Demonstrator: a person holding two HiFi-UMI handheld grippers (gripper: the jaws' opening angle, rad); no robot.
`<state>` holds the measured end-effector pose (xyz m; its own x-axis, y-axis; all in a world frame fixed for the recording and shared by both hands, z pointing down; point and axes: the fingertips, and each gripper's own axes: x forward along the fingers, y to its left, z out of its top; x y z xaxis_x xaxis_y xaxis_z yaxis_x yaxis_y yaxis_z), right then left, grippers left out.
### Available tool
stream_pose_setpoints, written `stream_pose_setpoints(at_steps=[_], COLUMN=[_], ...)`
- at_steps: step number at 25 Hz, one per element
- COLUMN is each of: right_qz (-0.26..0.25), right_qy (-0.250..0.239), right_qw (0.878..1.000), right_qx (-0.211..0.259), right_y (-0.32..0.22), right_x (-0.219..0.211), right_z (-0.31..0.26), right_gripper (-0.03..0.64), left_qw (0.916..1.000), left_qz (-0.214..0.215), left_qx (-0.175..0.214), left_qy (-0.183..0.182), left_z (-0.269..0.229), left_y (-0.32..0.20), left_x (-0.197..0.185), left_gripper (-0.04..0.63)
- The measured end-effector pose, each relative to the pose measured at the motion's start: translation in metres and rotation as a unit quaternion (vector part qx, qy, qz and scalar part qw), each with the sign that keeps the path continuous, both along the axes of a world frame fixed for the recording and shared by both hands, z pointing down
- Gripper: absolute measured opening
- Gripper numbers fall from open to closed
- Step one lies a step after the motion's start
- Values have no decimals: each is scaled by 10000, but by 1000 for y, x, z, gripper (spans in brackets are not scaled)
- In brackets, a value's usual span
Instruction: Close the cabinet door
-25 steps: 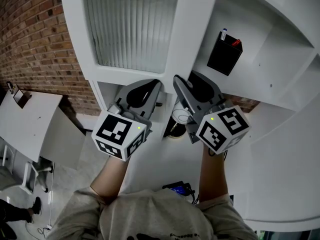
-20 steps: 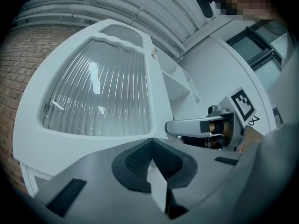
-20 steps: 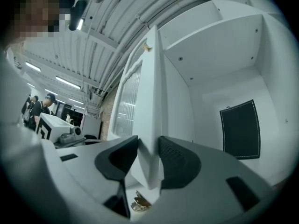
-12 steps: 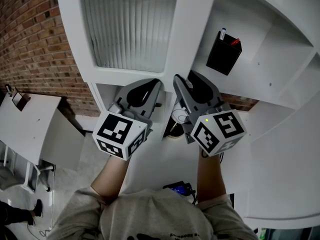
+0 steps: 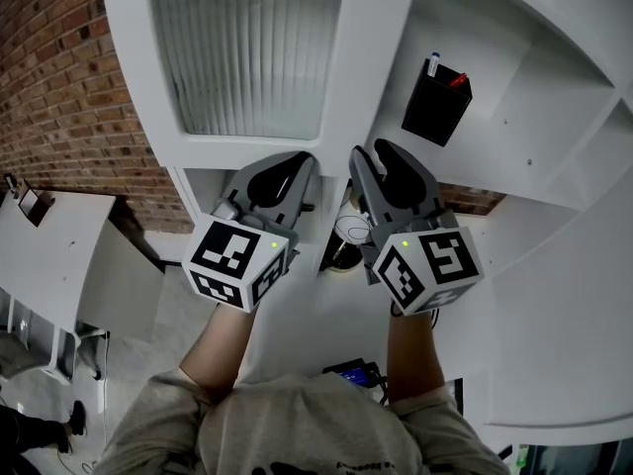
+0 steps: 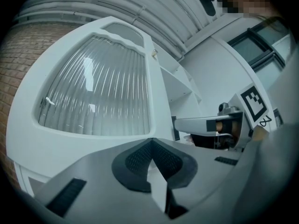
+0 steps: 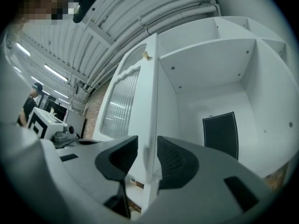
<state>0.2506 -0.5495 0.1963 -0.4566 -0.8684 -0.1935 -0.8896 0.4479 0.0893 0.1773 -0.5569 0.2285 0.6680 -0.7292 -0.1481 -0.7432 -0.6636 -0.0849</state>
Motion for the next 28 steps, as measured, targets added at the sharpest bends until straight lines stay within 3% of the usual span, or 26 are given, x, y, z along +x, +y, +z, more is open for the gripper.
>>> stream_pose_setpoints(at_steps=[16, 28], right_qz=[190, 257], right_qy=[-57, -138], right_qw=[9998, 9995], right_qx=[14, 93], right_y=[31, 63], right_x=[-4, -20], right_z=[-2, -4], right_gripper=[133, 86], left_qw=[10000, 10000], left_qz=[44, 20], left_qx=[-4, 50], left_qy=[-1, -6], left_z=[0, -6], left_y=[-2, 19], left_x=[0, -11], left_gripper=[8, 7])
